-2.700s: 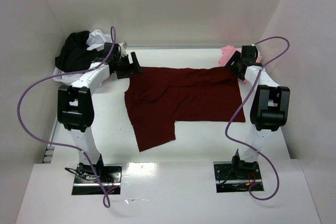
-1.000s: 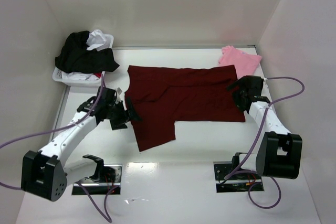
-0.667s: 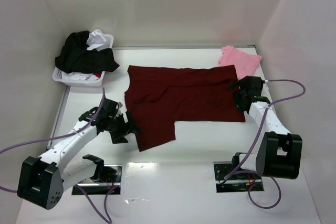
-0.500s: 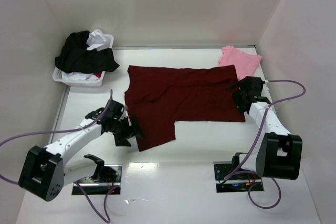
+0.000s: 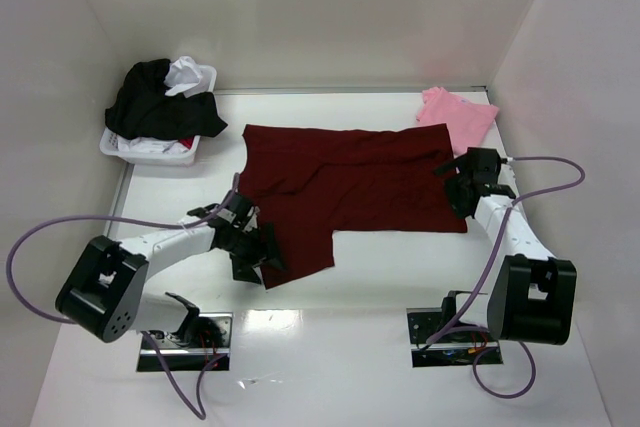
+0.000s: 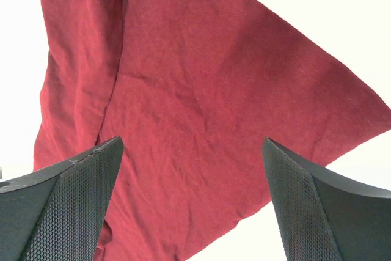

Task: Fold and stack the t-shirts
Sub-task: Grap the side of the flattened tshirt closest away from the robot with both arms

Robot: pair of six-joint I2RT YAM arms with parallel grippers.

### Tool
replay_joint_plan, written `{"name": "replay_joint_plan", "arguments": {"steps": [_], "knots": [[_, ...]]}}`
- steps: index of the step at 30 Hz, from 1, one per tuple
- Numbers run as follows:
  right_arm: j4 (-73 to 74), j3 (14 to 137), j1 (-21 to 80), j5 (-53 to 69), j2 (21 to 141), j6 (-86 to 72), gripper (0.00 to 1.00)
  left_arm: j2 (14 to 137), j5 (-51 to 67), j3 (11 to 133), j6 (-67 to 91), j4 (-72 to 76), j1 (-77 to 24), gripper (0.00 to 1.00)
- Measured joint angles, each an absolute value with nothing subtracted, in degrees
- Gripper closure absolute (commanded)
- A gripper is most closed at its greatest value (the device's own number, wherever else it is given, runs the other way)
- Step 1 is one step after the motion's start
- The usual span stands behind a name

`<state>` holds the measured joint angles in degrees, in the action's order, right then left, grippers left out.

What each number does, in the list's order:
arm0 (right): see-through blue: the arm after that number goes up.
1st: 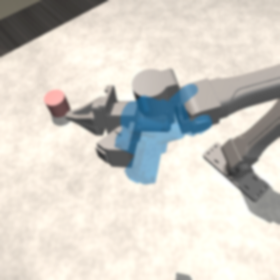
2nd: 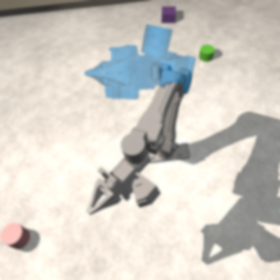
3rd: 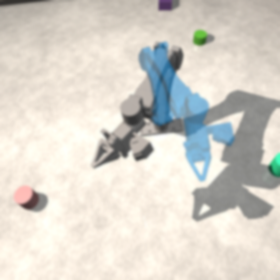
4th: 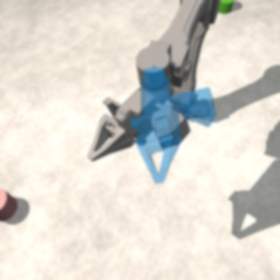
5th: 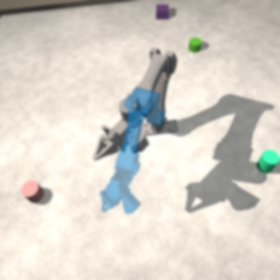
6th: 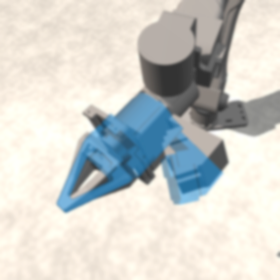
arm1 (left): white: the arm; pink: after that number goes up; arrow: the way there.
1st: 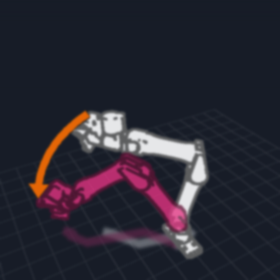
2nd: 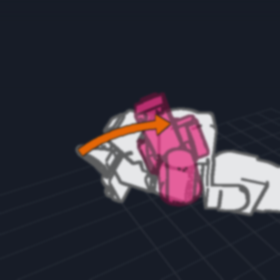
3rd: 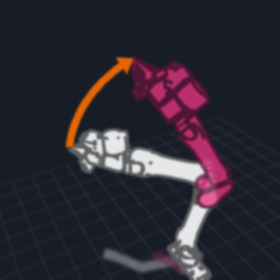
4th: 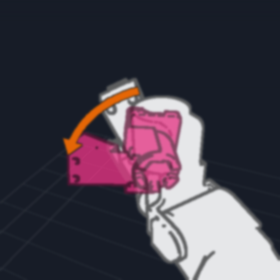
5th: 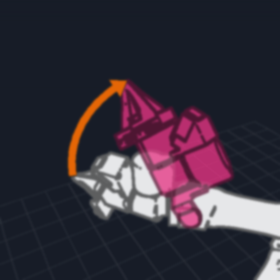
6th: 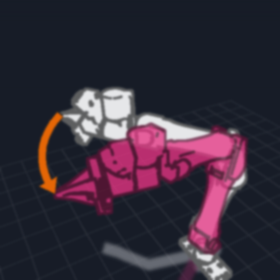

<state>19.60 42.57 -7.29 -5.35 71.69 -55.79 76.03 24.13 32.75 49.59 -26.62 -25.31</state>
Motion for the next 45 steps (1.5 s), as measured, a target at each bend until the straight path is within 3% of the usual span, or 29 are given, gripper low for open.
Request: {"name": "replay_joint_plan", "arguments": {"steps": [4, 9, 13, 20, 30, 45], "knots": [[20.69, 41.44, -7.73, -6.63, 69.48, -57.76, 0.01, 79.72, 24.24, 34.97, 52.32, -25.35, -31.4, 0.18], [21.54, 39.53, -9.33, -7.01, 68.37, -59.45, 0.01, 83.93, 23.95, 37.56, 55.99, -24.35, -37.31, 0.3], [21.58, 39.18, -9.69, -6.84, 68.37, -60.05, 0.01, 84.54, 21.65, 37.99, 58.45, -25.28, -37.76, 0.51], [21.09, 37.91, -10.09, -6.43, 68.36, -60.42, 0.01, 86.49, 16.04, 41.1, 58.91, -29.28, -37.78, 0.67], [20.62, 36.84, -10.18, -6.2, 68.69, -60.62, 0.01, 84.63, 10.18, 41.08, 58.75, -32.33, -33.45, 1.0], [22.48, 35.84, -10.82, -9.27, 72.24, -60.67, 0.01, 80.77, 7.88, 41.17, 58.72, -35.29, -32.54, 1.0]]}}
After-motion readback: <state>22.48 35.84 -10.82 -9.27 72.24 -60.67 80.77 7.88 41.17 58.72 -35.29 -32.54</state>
